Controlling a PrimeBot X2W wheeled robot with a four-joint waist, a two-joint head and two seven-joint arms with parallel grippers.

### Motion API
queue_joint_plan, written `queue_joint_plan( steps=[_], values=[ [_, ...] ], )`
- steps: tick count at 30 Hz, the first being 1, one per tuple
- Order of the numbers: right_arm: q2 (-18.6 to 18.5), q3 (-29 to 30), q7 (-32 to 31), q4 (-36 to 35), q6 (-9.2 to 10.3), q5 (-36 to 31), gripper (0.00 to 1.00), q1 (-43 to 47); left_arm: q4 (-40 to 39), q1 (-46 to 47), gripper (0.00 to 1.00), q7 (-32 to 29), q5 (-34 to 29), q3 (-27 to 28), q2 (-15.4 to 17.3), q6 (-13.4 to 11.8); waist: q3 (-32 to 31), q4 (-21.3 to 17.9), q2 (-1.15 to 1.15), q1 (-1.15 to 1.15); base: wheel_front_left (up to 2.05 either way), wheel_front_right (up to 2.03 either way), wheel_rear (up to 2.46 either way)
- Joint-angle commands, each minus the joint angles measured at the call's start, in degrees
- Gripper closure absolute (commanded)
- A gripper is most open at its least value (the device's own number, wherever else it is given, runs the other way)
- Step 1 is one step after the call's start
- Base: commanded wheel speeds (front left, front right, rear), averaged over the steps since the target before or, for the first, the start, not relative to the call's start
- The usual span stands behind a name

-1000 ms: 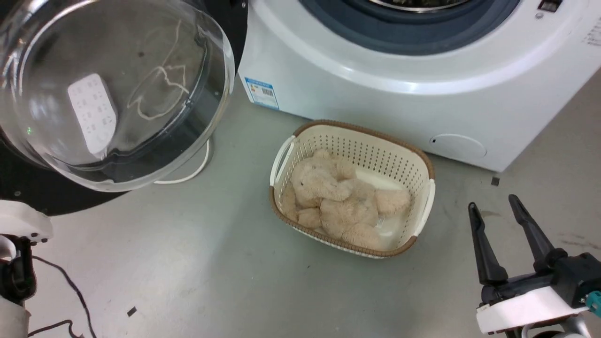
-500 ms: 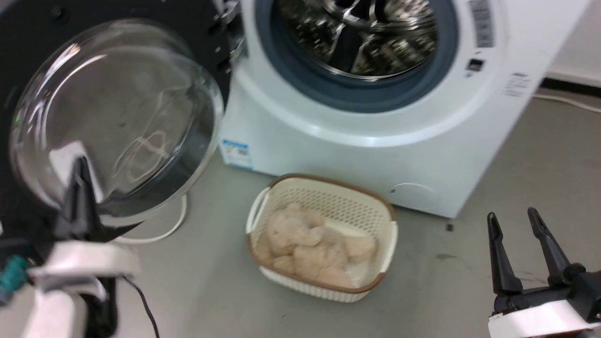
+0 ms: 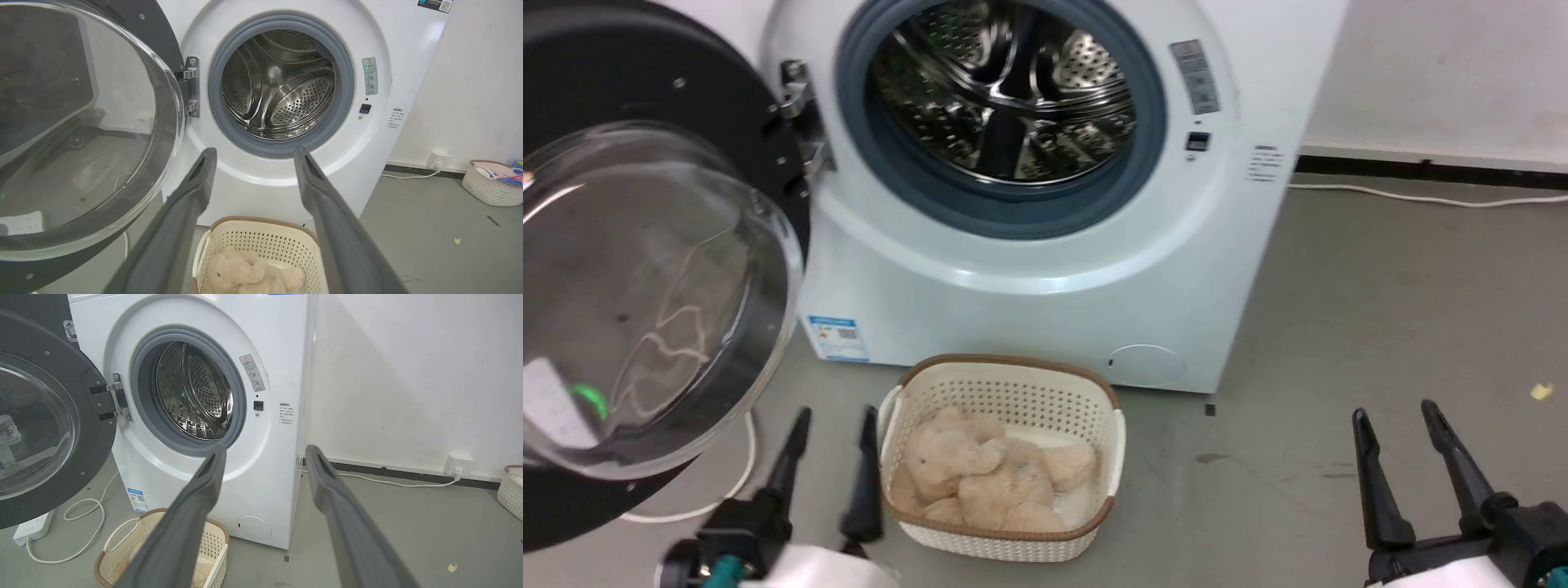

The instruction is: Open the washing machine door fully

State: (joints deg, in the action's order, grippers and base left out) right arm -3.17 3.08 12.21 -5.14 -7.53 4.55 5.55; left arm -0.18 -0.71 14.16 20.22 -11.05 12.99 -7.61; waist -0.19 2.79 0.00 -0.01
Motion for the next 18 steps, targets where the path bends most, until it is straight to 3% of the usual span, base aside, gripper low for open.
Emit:
queue_joint_plan(
  steps=[1,18],
  values=[
    [0.27,-0.29,0.31,0.30,0.04,0.42,0.00,0.96,0.65,-1.23,0.00,-0.08,-0.77,-1.00,-0.38,0.10,-0.27,-1.05,0.00,0.01,0.00,0.00,0.00],
    [0.29,-1.68,0.61,2.35,0.04,-0.01,0.00,1.58,4.35,-2.42,0.00,-0.82,-2.29,-3.99,-1.58,-1.35,-0.38,-1.92,0.00,0.01,0.00,0.00,0.00]
  ],
)
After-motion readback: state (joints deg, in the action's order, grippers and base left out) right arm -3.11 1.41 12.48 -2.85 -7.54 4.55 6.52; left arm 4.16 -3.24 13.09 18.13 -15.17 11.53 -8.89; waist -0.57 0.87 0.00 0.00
